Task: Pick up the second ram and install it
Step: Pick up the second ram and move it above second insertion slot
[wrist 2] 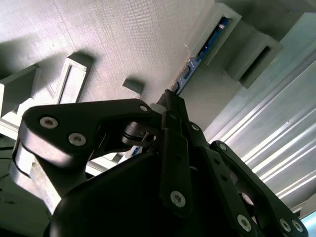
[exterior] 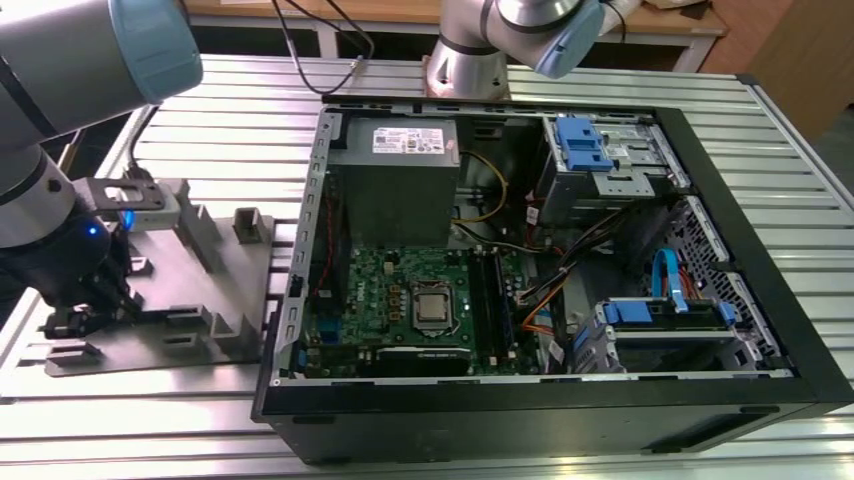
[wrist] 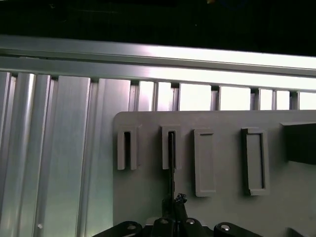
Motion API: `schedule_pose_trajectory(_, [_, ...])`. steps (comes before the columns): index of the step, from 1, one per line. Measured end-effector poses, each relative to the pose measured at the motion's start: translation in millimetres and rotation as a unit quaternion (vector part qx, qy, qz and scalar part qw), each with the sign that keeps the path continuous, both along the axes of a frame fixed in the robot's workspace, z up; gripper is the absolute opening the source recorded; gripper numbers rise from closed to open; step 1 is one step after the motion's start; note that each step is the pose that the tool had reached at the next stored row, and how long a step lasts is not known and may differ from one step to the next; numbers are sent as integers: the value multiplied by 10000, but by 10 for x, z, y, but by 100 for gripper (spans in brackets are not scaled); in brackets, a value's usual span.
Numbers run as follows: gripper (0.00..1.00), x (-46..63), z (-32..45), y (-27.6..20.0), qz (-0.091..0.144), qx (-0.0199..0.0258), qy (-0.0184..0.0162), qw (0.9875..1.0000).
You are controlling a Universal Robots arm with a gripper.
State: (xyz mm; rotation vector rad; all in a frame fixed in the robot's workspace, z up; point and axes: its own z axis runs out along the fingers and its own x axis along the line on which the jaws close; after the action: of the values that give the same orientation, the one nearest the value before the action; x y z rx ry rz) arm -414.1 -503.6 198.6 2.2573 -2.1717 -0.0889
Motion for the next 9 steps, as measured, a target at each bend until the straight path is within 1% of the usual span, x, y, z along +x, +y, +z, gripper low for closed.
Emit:
schedule_pose_trajectory(4, [8,0,-2,0,-229,0,0,9997])
schedule_pose_trajectory(9, [8,0,-1,-1,-230,1,0,9997])
